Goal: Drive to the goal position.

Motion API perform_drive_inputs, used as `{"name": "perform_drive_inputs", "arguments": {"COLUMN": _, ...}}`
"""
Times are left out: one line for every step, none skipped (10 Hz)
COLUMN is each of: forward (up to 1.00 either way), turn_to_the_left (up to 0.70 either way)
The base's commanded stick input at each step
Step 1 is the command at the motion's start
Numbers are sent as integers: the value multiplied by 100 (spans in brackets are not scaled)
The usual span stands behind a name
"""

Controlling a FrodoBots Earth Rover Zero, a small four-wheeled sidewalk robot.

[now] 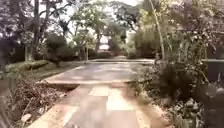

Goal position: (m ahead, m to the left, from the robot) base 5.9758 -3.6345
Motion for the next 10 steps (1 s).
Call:
{"name": "perform_drive_inputs", "arguments": {"forward": 100, "turn_to_the_left": 0}}
{"name": "perform_drive_inputs", "arguments": {"forward": 100, "turn_to_the_left": 0}}
{"name": "perform_drive_inputs", "arguments": {"forward": 100, "turn_to_the_left": 0}}
{"name": "perform_drive_inputs", "arguments": {"forward": 100, "turn_to_the_left": 0}}
{"name": "perform_drive_inputs", "arguments": {"forward": 100, "turn_to_the_left": 0}}
{"name": "perform_drive_inputs", "arguments": {"forward": 100, "turn_to_the_left": 0}}
{"name": "perform_drive_inputs", "arguments": {"forward": 100, "turn_to_the_left": 0}}
{"name": "perform_drive_inputs", "arguments": {"forward": 100, "turn_to_the_left": -1}}
{"name": "perform_drive_inputs", "arguments": {"forward": 100, "turn_to_the_left": -13}}
{"name": "perform_drive_inputs", "arguments": {"forward": 100, "turn_to_the_left": -30}}
